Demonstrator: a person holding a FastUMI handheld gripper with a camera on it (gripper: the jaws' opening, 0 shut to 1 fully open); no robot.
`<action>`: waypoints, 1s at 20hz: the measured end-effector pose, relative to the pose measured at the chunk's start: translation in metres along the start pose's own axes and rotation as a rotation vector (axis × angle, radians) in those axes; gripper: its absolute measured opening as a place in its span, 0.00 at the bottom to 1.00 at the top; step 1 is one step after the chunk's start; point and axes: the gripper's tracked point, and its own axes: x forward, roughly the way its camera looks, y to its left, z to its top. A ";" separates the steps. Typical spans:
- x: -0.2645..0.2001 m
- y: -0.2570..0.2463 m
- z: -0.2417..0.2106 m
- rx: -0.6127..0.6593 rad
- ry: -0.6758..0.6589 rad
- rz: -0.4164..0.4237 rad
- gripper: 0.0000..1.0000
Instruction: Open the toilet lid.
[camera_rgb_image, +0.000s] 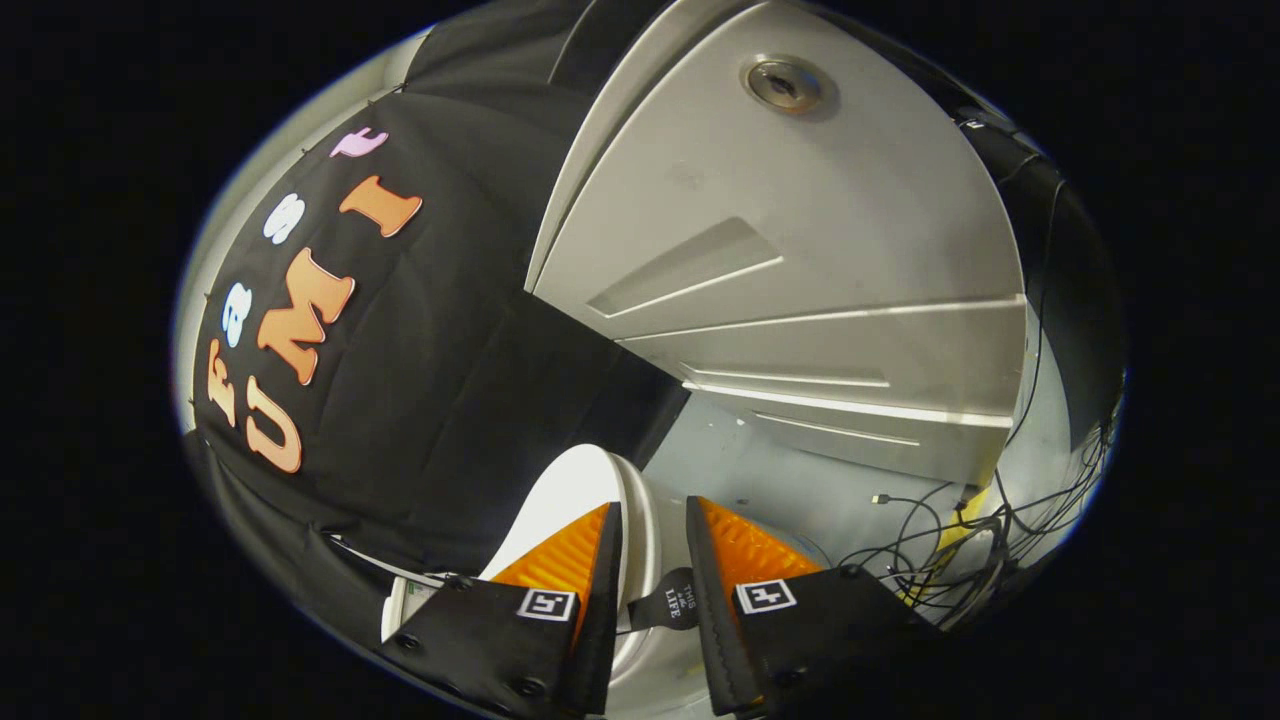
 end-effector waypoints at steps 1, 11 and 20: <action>-0.001 0.003 -0.001 0.012 0.005 0.014 0.44; -0.010 -0.008 -0.015 -0.121 -0.015 -0.082 0.45; -0.008 -0.023 -0.044 -0.037 0.117 -0.124 0.68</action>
